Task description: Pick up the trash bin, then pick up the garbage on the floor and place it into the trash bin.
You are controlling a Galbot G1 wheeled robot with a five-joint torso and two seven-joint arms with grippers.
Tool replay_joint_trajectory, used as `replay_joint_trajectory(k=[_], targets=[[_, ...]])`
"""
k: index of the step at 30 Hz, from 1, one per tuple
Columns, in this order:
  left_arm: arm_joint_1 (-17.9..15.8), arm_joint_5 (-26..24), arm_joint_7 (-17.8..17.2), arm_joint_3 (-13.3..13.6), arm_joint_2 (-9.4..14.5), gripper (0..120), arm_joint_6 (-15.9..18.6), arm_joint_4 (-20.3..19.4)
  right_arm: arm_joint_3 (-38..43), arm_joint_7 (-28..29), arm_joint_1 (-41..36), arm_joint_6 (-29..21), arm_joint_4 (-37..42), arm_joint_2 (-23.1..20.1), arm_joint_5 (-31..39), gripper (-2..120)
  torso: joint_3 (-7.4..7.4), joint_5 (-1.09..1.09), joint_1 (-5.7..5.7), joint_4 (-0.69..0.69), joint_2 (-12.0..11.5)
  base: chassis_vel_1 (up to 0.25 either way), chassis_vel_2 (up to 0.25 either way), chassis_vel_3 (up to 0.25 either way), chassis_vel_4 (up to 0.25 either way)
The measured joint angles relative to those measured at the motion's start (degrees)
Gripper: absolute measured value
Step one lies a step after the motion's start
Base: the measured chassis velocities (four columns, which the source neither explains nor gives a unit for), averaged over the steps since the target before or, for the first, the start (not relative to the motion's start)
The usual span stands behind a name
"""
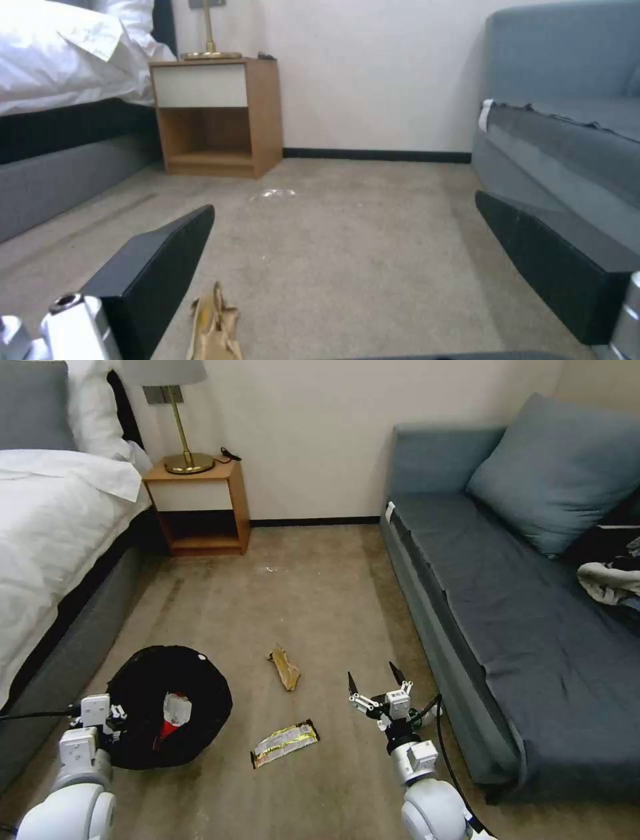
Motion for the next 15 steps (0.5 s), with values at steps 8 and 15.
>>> replay_joint_trajectory(k=[8, 15], targets=[[-0.2, 0.0, 0.0, -0.1, -0.1, 3, 0.0, 0.0, -0.3, -0.1, 0.5, 0.0, -0.6, -0.3, 0.0, 100, 0.00, 0.00, 0.01, 0.00, 0.0, -0.082, 0.081, 0.084, -0.084], [-0.3, 0.0, 0.0, -0.1, -0.1, 3, 0.0, 0.3, -0.8, -0.1, 0.8, 0.0, -1.3, -0.2, -0.1, 100, 0.00, 0.00, 0.00, 0.00, 0.0, -0.076, 0.084, 0.075, -0.084]])
